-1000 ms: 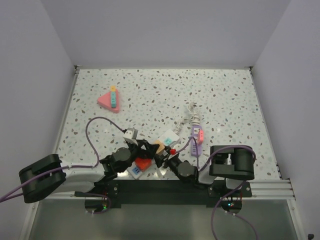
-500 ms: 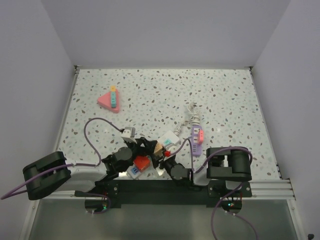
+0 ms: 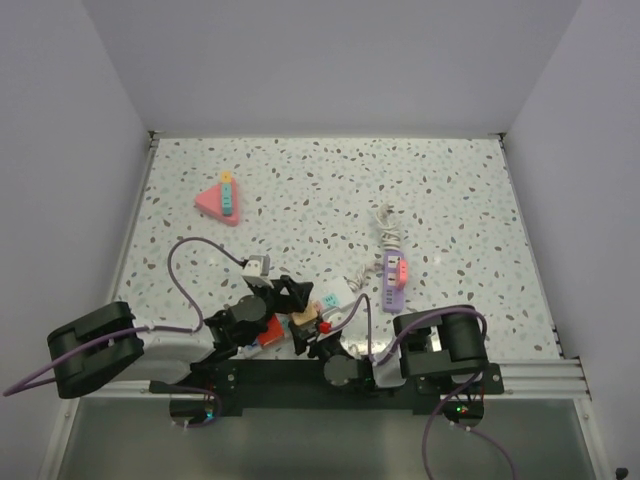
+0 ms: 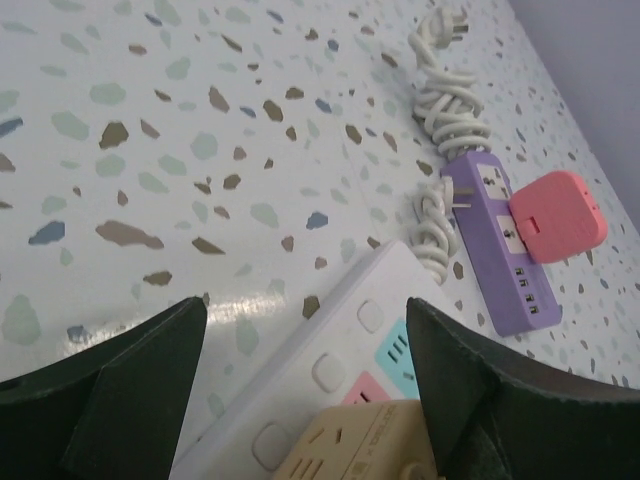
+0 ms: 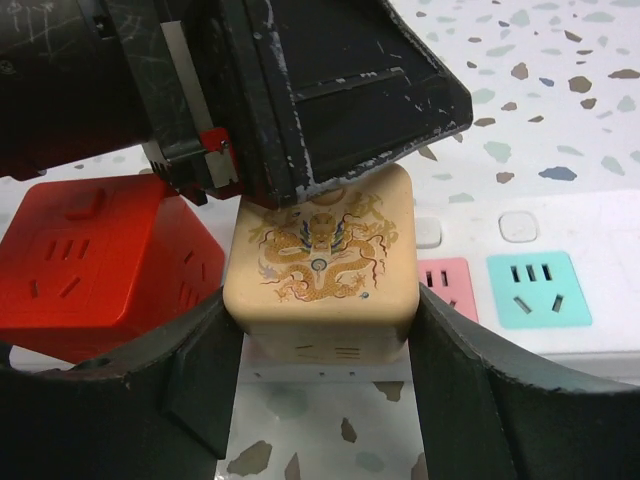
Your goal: Insert the plug
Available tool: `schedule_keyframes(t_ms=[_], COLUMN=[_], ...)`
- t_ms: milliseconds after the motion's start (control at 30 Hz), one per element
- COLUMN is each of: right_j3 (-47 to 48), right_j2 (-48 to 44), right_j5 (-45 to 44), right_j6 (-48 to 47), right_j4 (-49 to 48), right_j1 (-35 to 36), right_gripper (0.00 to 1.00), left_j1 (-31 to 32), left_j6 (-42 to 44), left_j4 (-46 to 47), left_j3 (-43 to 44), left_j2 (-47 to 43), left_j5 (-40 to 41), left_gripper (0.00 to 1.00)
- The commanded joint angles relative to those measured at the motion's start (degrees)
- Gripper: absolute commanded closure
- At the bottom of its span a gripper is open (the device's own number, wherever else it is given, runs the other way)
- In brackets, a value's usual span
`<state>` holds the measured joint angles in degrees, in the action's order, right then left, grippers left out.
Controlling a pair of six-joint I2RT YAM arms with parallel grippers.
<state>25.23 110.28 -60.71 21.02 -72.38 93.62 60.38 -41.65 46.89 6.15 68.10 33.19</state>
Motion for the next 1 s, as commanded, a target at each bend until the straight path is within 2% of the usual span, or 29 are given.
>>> schedule_keyframes(t_ms=[0,167,367,600,733,833,967], right_j3=[-0.27,1.04,6.31,8.78,7.64,7.02,6.32], right_j2=[9.43,9.17,9.60,12.68,11.81,10.49,7.33], right_j5=[23.71,22.39,19.84,20.19,19.93,18.61,15.11], right_j6=[15.02,16.34,18.01,19.32,20.20,19.95,18.54], right_j4=[30.71,34.23,45.04,47.51,45.84,45.84,45.92], right_j1=[6.21,6.75,6.75,6.66,5.69,4.20,0.25], right_gripper=[1.00,1.00,1.00,1.00,1.00,1.00,1.00], left_j1=[1.93,1.93,1.93,1.85,1.50,-0.87,-9.48], left_j6=[-2.30,-1.77,-2.30,-1.51,0.33,2.35,4.73], left_j4=[-14.29,-14.72,-17.09,-22.37,-24.74,-25.27,-23.96], left_j3=[-7.73,-7.74,-7.30,-2.73,1.22,3.16,4.13], left_j2=[2.66,0.64,-2.61,-5.87,-6.74,-7.45,-9.82], left_j5=[-7.00,-7.18,-5.42,0.03,2.31,2.32,-2.15], left_gripper=[0.14,0.14,0.11,0.03,0.00,0.00,0.00])
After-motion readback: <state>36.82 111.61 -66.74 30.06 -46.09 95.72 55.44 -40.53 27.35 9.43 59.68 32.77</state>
